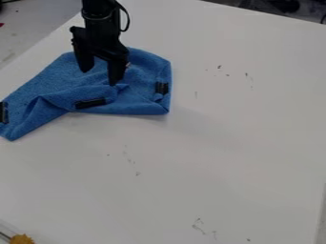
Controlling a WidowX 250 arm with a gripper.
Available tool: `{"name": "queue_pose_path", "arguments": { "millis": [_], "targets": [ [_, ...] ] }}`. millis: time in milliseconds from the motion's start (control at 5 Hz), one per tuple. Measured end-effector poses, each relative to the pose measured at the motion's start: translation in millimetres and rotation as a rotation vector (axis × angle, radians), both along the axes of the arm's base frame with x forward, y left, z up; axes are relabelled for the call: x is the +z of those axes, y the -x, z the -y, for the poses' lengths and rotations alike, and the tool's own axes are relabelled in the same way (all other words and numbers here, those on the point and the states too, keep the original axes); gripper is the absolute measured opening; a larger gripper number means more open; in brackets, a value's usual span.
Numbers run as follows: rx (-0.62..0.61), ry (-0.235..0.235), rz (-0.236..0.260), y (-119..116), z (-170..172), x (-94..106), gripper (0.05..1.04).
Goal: Unfold the cloth from top to bottom
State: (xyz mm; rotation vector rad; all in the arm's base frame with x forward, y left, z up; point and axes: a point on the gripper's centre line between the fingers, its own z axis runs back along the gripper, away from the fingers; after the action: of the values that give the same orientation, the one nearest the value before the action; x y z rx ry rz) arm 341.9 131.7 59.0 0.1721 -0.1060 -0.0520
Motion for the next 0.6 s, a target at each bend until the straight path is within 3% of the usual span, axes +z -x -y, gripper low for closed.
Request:
{"name": "queue_pose_path", "arguments": {
  "millis": [600],
  "targets": [
    [0.049,0.038,-0.075,24,4,-31.1,0.999]
  ]
}}
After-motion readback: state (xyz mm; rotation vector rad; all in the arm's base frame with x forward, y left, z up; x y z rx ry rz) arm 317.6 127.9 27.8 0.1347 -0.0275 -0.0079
